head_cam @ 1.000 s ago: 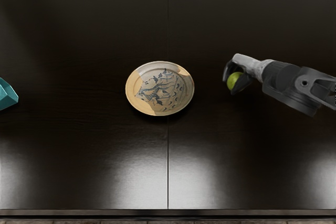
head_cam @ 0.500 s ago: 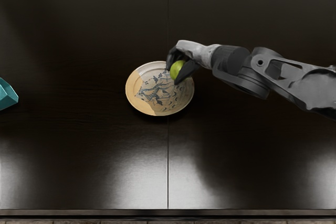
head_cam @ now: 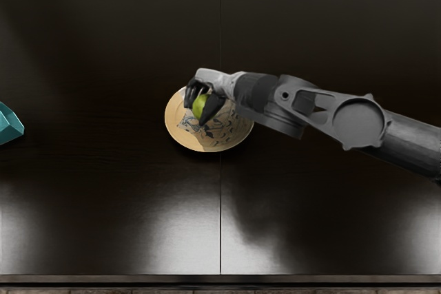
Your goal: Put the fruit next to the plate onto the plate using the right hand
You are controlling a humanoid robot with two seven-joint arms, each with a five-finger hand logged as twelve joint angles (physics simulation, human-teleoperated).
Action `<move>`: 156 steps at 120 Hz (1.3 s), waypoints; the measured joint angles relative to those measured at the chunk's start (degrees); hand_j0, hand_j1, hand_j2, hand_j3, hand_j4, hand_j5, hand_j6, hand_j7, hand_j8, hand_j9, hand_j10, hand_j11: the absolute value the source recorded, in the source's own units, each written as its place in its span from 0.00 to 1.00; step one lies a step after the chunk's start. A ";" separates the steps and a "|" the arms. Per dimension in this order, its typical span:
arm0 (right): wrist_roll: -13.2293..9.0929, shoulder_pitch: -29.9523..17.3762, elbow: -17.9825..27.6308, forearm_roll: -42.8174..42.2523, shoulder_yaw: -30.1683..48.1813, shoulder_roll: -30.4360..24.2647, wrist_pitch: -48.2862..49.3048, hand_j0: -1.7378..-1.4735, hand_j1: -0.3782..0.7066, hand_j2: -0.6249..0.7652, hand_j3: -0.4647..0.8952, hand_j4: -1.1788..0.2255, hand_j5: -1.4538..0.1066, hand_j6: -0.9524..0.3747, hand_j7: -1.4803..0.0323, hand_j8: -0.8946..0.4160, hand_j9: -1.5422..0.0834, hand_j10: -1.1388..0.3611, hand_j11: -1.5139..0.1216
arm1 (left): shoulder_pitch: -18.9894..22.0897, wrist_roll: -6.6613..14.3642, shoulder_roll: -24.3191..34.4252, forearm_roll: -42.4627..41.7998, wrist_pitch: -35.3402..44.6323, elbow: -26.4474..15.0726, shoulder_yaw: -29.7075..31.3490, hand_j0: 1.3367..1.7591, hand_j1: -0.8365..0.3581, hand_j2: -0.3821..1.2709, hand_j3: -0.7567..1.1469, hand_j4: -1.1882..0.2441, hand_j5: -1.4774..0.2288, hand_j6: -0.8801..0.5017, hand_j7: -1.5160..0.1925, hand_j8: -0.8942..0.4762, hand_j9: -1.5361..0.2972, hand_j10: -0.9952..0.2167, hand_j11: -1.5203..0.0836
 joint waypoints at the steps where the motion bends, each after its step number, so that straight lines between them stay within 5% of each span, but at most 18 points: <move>1: 0.00 0.02 -0.04 0.00 -0.05 0.03 0.00 0.34 0.67 0.63 0.34 0.31 0.24 0.32 0.31 0.46 0.34 0.47 0.32 | 0.00 0.00 0.00 0.00 0.00 0.00 0.00 0.76 0.75 0.26 0.40 0.66 0.68 0.46 0.70 0.47 0.66 0.62 0.75; 16: 0.05 0.24 -0.40 0.10 -0.42 0.30 0.10 0.32 0.59 0.54 0.34 0.41 0.39 0.26 0.45 0.41 0.46 0.44 0.44 | 0.00 0.00 0.00 0.00 0.00 0.00 -0.01 0.76 0.75 0.26 0.40 0.66 0.68 0.46 0.70 0.47 0.66 0.62 0.75; 58: 0.18 1.13 -0.13 3.17 1.29 -0.63 3.16 0.31 0.38 0.43 0.34 0.60 0.65 0.46 0.69 0.46 0.68 0.55 0.66 | 0.00 0.00 0.00 0.00 0.00 0.00 -0.01 0.76 0.75 0.26 0.40 0.66 0.68 0.46 0.70 0.47 0.66 0.62 0.75; 80: 1.78 0.90 3.23 12.34 7.86 -8.20 9.39 0.30 0.22 0.44 0.34 0.71 0.77 0.57 0.82 0.55 0.80 0.64 0.78 | 0.00 0.00 0.00 0.00 0.00 0.00 -0.01 0.76 0.75 0.26 0.40 0.66 0.68 0.46 0.70 0.47 0.66 0.62 0.75; 108: 6.68 -1.26 3.96 32.43 14.07 -18.98 25.16 0.30 0.12 0.44 0.34 0.78 0.86 0.65 0.90 0.62 0.88 0.70 0.85 | 0.00 0.00 0.00 0.00 0.00 0.00 -0.01 0.76 0.75 0.26 0.40 0.66 0.68 0.46 0.70 0.47 0.66 0.62 0.75; 156: 6.91 -11.90 3.25 58.66 18.17 -36.79 33.93 0.30 0.08 0.44 0.34 0.81 0.89 0.68 0.94 0.65 0.91 0.73 0.89 | 0.00 0.00 0.00 0.00 0.00 0.00 -0.01 0.76 0.75 0.26 0.40 0.66 0.68 0.46 0.70 0.47 0.66 0.62 0.75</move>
